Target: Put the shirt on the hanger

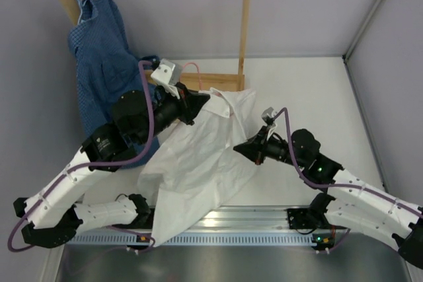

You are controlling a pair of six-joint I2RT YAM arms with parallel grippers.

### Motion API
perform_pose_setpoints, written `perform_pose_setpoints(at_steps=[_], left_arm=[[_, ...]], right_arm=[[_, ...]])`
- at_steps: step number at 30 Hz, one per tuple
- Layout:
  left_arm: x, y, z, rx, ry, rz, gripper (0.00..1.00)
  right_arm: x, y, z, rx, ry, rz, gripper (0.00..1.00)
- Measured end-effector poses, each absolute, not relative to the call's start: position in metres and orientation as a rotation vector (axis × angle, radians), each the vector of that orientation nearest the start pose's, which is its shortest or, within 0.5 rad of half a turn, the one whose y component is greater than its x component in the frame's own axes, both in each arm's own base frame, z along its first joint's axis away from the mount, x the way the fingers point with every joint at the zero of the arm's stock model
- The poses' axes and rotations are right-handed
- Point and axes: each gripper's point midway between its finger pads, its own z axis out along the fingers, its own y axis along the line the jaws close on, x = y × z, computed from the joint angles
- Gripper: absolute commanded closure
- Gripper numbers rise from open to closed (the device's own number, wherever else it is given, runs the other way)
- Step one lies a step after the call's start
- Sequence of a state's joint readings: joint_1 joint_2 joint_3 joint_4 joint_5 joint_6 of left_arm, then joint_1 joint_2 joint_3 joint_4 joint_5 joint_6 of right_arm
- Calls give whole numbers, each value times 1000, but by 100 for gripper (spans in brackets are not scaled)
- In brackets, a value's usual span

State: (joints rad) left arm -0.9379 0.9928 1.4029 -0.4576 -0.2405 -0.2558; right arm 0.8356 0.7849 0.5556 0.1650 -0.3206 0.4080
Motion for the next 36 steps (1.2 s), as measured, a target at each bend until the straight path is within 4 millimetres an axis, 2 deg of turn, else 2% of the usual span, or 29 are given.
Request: perform_pose_setpoints(at_steps=[1,2,3,4,5,7,8,11,12,13,16,18,21,24,26,29,30,31,33,36], left_arm=[[214,-245,440,383,1613,-749,100],[212,-251,441,402,1610,-774,100],[212,-256,439,420,1616,-786,100],[213,-260,437,432,1620,-795,100],[215,-264,436,443,1617,-808,100],[219,-268,432,466,1612,-830,100],[220,-269,428,492,1611,-846,100],[218,-272,417,577,1601,-880,100],[214,-273,412,618,1592,-893,100],[210,-276,406,658,1582,-912,100],[187,-287,385,800,1551,-1013,100],[172,-298,374,886,1520,-1109,100],[153,-312,363,989,1499,-1225,100],[137,-325,359,1073,1467,-1312,100],[128,-331,360,1117,1439,-1358,100],[114,-335,361,1175,1403,-1417,100],[110,-336,361,1193,1391,-1434,100],[107,-337,362,1205,1381,-1444,100],[100,-337,363,1230,1360,-1466,100],[97,-337,360,1241,1350,-1476,100]], right_arm=[[162,283,241,-623,1678,1184,100],[163,282,235,-611,1694,1175,93],[164,280,233,-598,1700,1170,71],[164,278,235,-585,1695,1165,65],[163,274,236,-574,1689,1157,62],[158,261,246,-555,1661,1133,45],[155,252,253,-544,1637,1119,41],[140,218,273,-499,1594,1059,20],[134,204,283,-484,1567,1043,1],[127,194,292,-474,1542,1037,1],[100,161,335,-457,1370,1050,0],[82,148,361,-480,1268,1073,1],[69,150,388,-551,1218,1097,0],[72,177,409,-680,1246,1122,1],[83,201,412,-756,1288,1127,1],[102,236,396,-861,1384,1135,18],[106,243,390,-881,1405,1137,32],[110,250,384,-906,1427,1140,39],[115,263,374,-943,1470,1158,48],[113,273,373,-984,1467,1205,50]])
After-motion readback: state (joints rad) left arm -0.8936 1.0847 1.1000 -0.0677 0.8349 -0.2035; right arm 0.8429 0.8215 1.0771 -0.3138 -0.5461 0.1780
